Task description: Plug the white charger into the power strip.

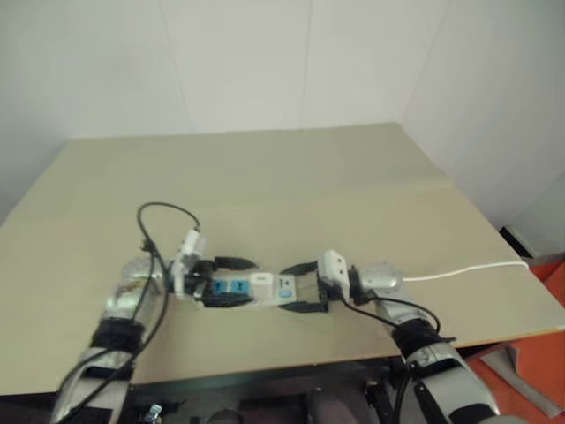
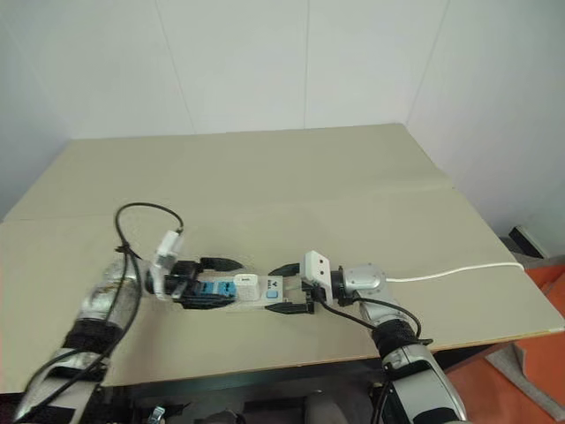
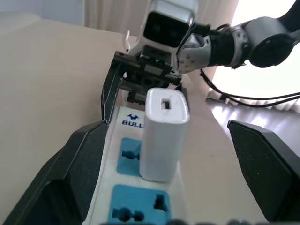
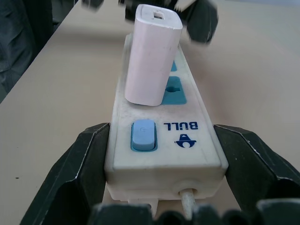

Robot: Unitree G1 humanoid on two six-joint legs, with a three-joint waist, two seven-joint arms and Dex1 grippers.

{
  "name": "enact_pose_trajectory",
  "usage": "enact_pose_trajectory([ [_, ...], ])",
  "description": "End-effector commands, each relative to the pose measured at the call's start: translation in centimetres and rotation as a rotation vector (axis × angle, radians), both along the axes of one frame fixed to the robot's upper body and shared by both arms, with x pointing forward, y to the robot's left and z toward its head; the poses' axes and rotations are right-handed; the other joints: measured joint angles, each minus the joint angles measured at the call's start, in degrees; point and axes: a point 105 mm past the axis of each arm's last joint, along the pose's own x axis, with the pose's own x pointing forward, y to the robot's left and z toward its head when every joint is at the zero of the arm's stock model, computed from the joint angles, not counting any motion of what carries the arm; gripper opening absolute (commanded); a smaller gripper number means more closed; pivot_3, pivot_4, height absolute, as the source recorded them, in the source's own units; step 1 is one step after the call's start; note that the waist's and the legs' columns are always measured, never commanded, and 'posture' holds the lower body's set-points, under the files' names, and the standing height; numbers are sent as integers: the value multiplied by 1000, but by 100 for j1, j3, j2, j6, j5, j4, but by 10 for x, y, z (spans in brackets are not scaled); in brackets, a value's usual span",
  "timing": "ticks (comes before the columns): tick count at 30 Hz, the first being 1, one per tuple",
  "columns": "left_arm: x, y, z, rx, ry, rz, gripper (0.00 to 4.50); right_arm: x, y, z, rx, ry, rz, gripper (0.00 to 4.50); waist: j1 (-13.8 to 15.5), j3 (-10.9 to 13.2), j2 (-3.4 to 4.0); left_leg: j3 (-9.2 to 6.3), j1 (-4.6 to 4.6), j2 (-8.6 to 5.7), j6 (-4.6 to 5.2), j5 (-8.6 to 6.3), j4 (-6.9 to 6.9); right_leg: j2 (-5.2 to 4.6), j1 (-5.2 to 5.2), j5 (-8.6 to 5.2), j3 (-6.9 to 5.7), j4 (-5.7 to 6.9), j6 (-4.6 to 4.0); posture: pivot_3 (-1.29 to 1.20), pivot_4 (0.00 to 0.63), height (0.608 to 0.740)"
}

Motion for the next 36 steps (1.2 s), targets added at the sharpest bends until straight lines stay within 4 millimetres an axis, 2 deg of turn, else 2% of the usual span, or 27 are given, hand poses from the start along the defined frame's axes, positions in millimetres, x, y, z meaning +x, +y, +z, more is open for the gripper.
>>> enact_pose_trajectory([
  [1,-7,27,23,20,-105,59,4476,-6,0,-13,-58,33,17,3385,6,1,0,1,0,0,0,0,0,-1,0,0,0,-2,0,0,150,740],
  [3,-9,43,27,56,-134,118,4500,-5,-1,-12,-60,29,15,4107,4,7,2,5,2,1,0,0,-1,-1,-1,0,5,-2,-1,0,150,740],
  [5,-9,58,27,82,-137,187,4500,-4,-4,-9,-57,23,14,4424,46,38,-6,5,-2,1,0,0,-3,-1,-7,-2,1,-2,-3,0,150,740],
  [7,-11,69,27,97,-135,232,4500,-3,-6,-4,-42,12,6,4424,83,60,-9,5,-9,0,0,0,-3,-4,-12,-1,0,-2,-4,0,150,740],
  [10,-16,75,25,102,-131,257,4500,-4,-10,2,-28,-21,-4,4424,154,63,-11,5,-36,-3,0,0,-2,-11,-36,0,-4,-5,-4,0,150,740],
  [14,-23,78,20,116,-126,287,4500,-13,-24,18,-14,-98,-8,4424,212,68,-7,3,-119,-5,-1,1,7,-17,-123,11,-6,6,-15,0,150,740],
  [18,-27,82,16,126,-122,323,4500,-27,-52,48,-52,-172,14,4424,319,85,5,3,-151,-17,-1,1,12,-36,-142,27,-13,1,-38,0,150,740],
  [21,-30,85,15,132,-123,338,4500,-39,-77,77,-88,-226,9,4424,349,92,8,4,-157,-20,-1,1,18,-39,-141,10,-16,-6,-2,0,150,740],
  [24,-34,89,13,157,-123,349,4500,-51,-101,94,-155,-250,-2,4424,395,94,6,1,-158,-17,-1,1,18,-38,-136,7,-26,-14,1,0,150,740],
  [29,-42,94,10,174,-106,354,4500,-68,-135,103,-269,-213,-53,4424,422,98,7,5,-159,-16,-1,1,19,-39,-132,7,-26,-23,1,0,150,740],
  [36,-43,95,10,174,-108,372,4500,-74,-145,101,-294,-173,-109,4424,441,99,6,10,-154,-15,-1,1,21,-38,-127,8,-25,-22,3,0,150,740],
])
